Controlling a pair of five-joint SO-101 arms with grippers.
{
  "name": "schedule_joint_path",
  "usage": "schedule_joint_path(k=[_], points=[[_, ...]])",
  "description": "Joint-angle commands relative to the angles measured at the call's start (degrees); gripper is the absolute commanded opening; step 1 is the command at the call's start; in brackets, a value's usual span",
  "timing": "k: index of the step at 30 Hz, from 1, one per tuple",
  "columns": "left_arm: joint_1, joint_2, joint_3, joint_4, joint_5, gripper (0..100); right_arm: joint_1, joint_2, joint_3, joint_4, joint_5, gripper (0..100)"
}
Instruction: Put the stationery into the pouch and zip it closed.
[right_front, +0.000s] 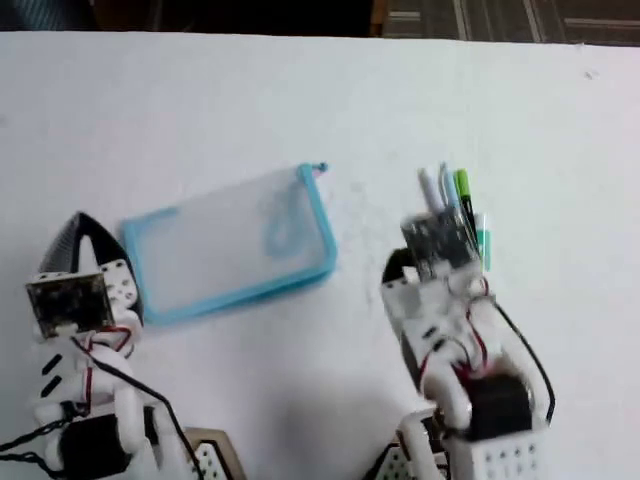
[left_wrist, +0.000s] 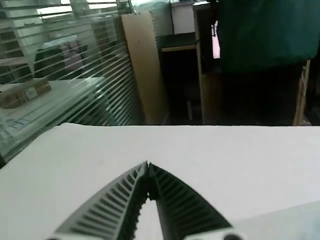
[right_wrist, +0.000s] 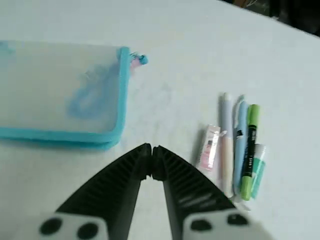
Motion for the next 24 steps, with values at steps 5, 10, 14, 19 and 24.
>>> schedule_joint_path(k=[5, 10, 14, 19, 24], points=[[-11.03, 1.27, -0.53, -3.34, 0.70, 3, -5.93, 27.38, -14.07, -0.84, -1.49, 10.8], [-12.09, 8.40, -0.79, -2.99, 10.20, 6, -6.02, 39.87, -18.11, -10.33, -6.77, 23.8], [-11.21, 18.42, -3.43, -2.90, 23.30, 23, -6.37, 51.47, -25.32, -13.85, -11.25, 24.5], [-6.02, 31.60, -6.42, 0.18, 29.45, 27, -6.64, 67.12, -35.87, -13.58, -25.05, 24.5], [-2.51, 39.60, -6.77, -0.26, 29.54, 27, -6.64, 80.40, -42.11, -13.58, -32.09, 24.4]])
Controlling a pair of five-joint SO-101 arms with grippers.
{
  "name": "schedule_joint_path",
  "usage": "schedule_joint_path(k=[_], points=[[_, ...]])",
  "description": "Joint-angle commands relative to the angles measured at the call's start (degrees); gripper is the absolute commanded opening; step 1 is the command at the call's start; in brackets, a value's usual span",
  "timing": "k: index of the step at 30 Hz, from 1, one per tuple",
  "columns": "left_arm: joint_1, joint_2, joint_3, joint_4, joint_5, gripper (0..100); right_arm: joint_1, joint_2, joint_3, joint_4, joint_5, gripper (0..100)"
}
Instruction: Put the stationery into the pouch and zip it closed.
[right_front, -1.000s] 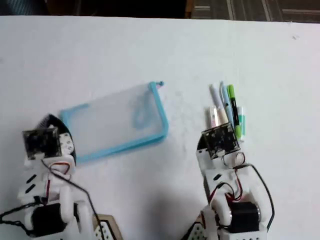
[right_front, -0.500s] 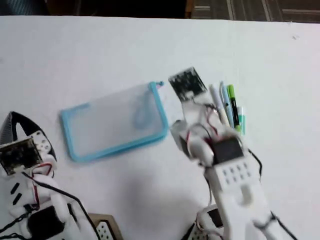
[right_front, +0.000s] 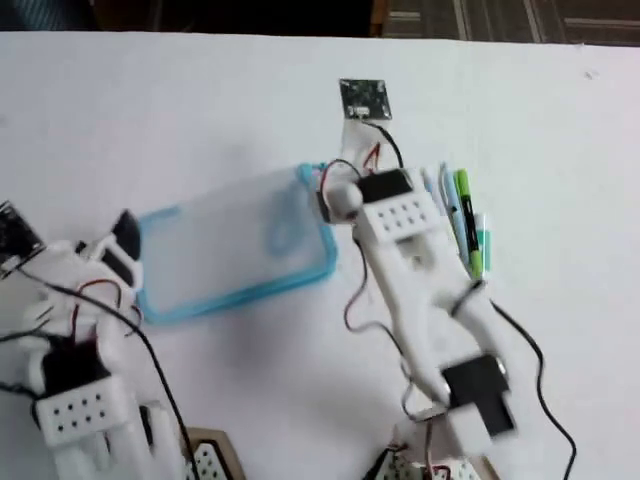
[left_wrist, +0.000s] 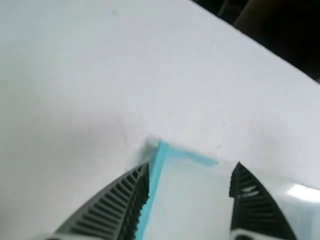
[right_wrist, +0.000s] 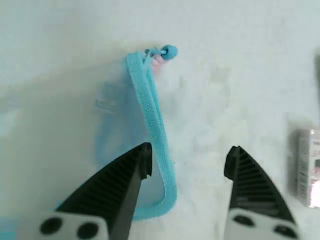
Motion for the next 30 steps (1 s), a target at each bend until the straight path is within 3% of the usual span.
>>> schedule_joint_path(k=[1, 4, 8, 10, 18, 25, 30], points=[[1.45, 4.44, -2.46, -0.09, 0.62, 27, -0.48, 7.34, -5.27, -0.66, -2.55, 24.4], [1.45, 6.90, -1.49, -0.09, 0.62, 28, -1.10, 12.97, -6.86, 0.31, -2.37, 22.6], [1.45, 8.84, 0.70, -0.09, 0.53, 28, -1.80, 18.07, -9.85, 1.36, -1.85, 7.9], [0.04, 9.19, 1.14, -0.88, 0.62, 28, -2.86, 19.91, -11.60, 1.63, 1.93, 1.2], [-4.62, 9.19, 1.14, -4.57, 0.26, 28, -14.81, 21.93, -16.09, 9.63, 9.93, 1.8], [-4.62, 9.19, 1.05, -4.48, 0.26, 28, -25.54, 21.93, -23.03, 16.48, 10.73, 1.8], [-4.62, 9.19, 1.05, -4.40, 0.26, 28, -28.70, 21.93, -31.38, 21.41, 10.73, 2.2]])
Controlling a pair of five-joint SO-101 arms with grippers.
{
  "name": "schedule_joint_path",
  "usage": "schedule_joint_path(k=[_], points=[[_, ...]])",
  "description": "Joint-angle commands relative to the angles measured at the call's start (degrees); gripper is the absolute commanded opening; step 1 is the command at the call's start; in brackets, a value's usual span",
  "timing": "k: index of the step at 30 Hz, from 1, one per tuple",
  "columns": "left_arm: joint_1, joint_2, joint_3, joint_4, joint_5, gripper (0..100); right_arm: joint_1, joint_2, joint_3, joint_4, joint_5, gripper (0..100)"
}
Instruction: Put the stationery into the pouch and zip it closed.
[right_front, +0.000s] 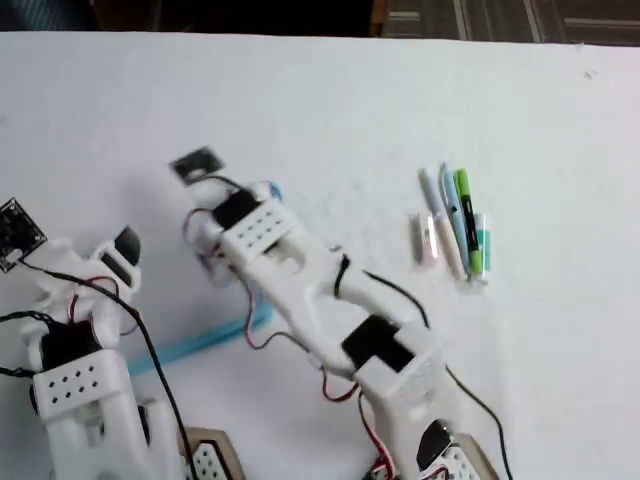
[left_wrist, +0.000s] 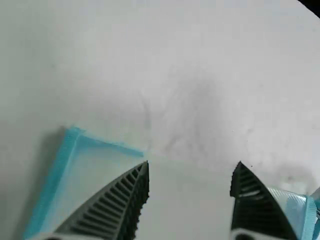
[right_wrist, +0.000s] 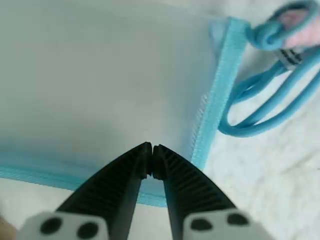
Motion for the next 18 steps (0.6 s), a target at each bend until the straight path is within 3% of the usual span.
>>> schedule_joint_path(k=[1, 6, 11, 18], points=[[-0.75, 0.22, -0.53, -0.70, 0.00, 28, -0.92, -0.66, -7.56, 3.82, 0.35, 2.2], [-0.75, -0.04, -0.62, -0.79, 0.00, 28, 4.00, -0.22, -16.09, 9.19, -0.09, 14.0], [-0.75, -0.13, -0.62, -0.79, 0.00, 28, 13.05, 0.66, -19.69, 7.25, 0.18, 28.0], [-0.75, -0.13, -0.62, -0.44, 0.00, 27, 19.38, 10.86, -19.96, 2.95, 0.26, 29.8]])
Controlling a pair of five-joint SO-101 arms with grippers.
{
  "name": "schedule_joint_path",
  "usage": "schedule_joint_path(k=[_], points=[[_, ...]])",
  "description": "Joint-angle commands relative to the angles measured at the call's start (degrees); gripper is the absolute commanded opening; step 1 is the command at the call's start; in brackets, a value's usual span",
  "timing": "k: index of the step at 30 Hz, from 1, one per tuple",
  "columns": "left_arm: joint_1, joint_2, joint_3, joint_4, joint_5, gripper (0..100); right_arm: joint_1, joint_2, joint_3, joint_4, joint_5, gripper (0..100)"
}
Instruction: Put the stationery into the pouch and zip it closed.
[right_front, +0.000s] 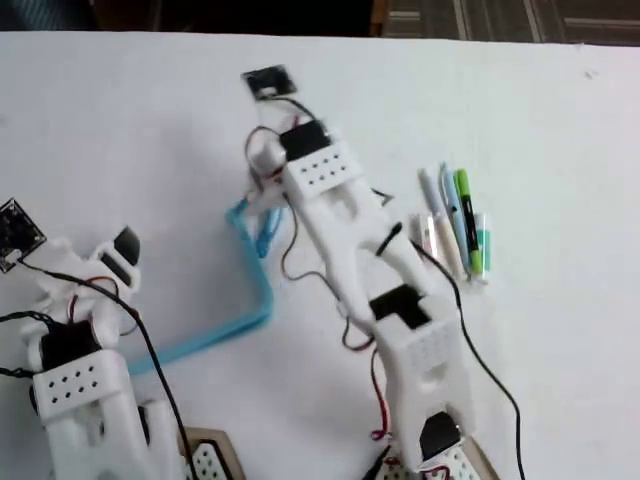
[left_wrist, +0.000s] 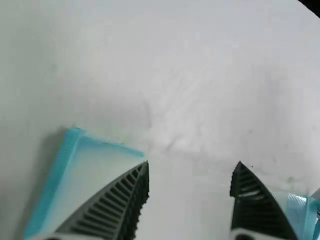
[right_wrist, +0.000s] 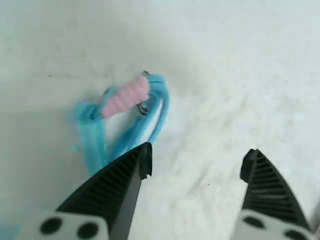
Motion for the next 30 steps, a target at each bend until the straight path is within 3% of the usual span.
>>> schedule_joint_path(k=[1, 10, 19, 25, 30], points=[[-0.57, -0.13, -0.62, -0.44, 0.00, 27, 0.75, 3.91, -2.37, -1.10, 0.26, 29.8], [-0.57, -0.13, -0.62, -0.44, 0.00, 27, -1.98, 7.08, -4.48, 0.84, 0.09, 29.8], [-0.48, -0.13, -0.62, -0.79, 0.00, 27, -4.18, 7.52, -19.34, 13.05, -0.18, 29.8], [-0.48, -0.22, -0.62, -0.79, 0.00, 27, -7.08, 13.85, -17.85, 8.04, -0.26, 29.8], [-0.48, -0.22, -0.62, -0.53, 0.00, 27, -3.82, 21.05, -18.90, 6.99, -0.18, 29.5]])
